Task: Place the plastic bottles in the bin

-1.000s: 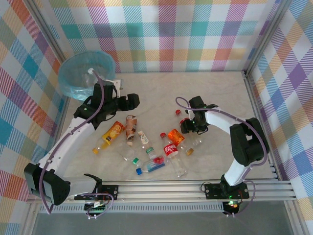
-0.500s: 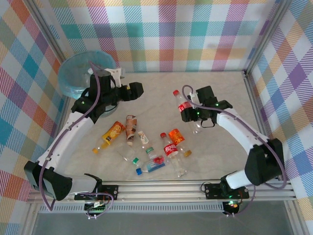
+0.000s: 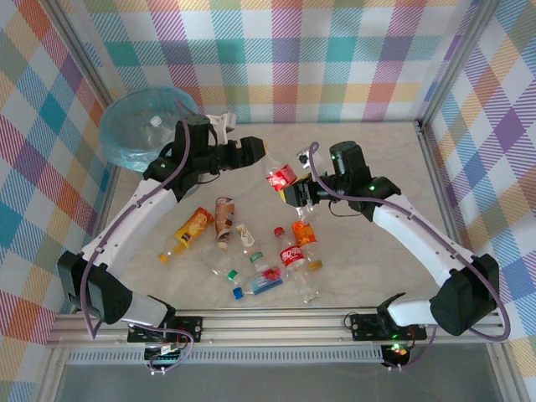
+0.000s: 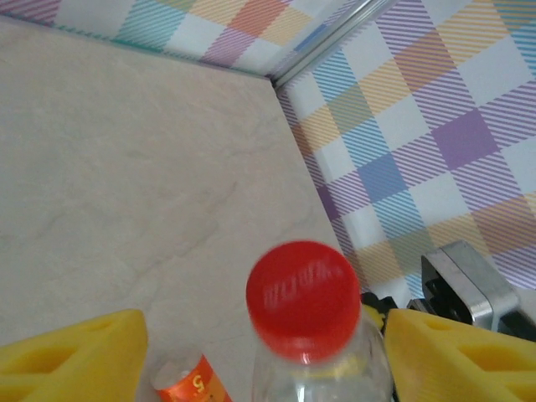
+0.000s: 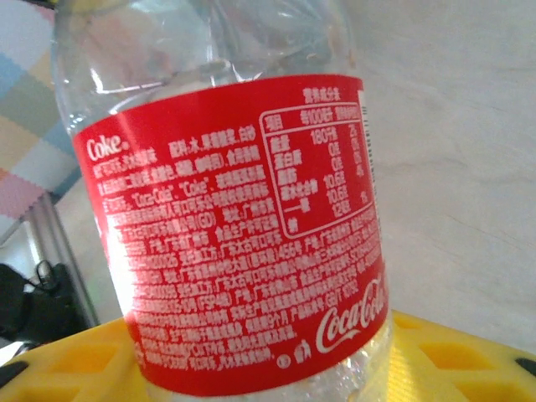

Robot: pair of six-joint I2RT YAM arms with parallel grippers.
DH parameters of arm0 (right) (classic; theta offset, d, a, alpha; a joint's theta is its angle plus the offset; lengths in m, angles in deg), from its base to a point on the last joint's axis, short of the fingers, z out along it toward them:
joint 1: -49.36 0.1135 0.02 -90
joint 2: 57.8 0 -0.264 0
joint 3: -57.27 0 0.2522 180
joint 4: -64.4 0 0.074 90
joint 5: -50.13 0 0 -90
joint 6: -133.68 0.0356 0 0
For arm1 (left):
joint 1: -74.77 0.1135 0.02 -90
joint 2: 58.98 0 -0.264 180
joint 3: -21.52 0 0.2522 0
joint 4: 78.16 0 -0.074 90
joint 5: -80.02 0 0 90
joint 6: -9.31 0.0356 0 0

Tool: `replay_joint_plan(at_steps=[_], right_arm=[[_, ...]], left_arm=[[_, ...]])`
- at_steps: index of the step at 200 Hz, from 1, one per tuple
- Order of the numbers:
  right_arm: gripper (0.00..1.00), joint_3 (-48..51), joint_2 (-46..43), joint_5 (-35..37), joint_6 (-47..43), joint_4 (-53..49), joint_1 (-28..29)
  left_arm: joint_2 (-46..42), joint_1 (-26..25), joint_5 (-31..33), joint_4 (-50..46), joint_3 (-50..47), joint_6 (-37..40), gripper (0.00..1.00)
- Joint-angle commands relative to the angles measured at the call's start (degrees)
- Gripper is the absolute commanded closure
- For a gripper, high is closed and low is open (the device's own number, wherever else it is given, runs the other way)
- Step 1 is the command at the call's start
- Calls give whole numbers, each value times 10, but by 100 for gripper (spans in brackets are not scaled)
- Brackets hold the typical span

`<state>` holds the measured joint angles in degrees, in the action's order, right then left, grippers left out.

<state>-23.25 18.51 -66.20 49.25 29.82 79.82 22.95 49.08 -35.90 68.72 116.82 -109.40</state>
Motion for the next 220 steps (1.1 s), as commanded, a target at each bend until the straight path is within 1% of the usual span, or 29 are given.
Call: replay_joint_plan(at_steps=[1,12,27,41,66,78,106,112,118,135,140,156,164,184,195,206,220], right_arm=[[43,1,-12,-39,4,35,6],[43,1,-9,-40,5,35,7],[43,5,-10,-41,6,39,8],[43,7,-12,-45,5,42,10],[42,7,-14,-52,1,45,11],[42,6,-16,-54,0,45,11],[42,6,-21,-60,-2,47,12],[42,6,-20,-60,-3,47,11],[41,6,-20,-60,-3,46,12],[38,4,-21,-57,-3,45,12],[37,4,-21,-57,-1,45,12],[33,1,-21,-46,12,47,12],[32,-3,-20,-39,20,46,12],[21,-21,-16,-36,32,39,13],[14,-33,-16,-35,39,34,14],[0,-46,-15,-34,44,32,15],[0,-65,-13,-36,45,29,17]], left_arm=[[-1,-9,-20,4,16,-9,35],[-4,-10,-19,5,14,-12,42],[-9,-12,-16,6,13,-13,49],[-13,-12,-10,6,13,-12,58],[-19,-12,3,7,13,-12,66],[-22,-12,8,7,14,-12,68],[-24,-12,10,10,15,-17,67],[-24,-12,10,11,14,-18,68],[-24,-11,10,12,14,-19,74],[-29,-12,22,11,14,-21,96],[-31,-12,31,11,13,-22,100],[-44,-12,70,12,10,-23,100],[-52,-12,101,13,6,-24,100],[-72,-12,154,18,1,-30,100],[-80,-11,171,13,10,-27,100],[-85,-9,187,2,27,-17,100],[-90,-5,212,-14,54,0,100]])
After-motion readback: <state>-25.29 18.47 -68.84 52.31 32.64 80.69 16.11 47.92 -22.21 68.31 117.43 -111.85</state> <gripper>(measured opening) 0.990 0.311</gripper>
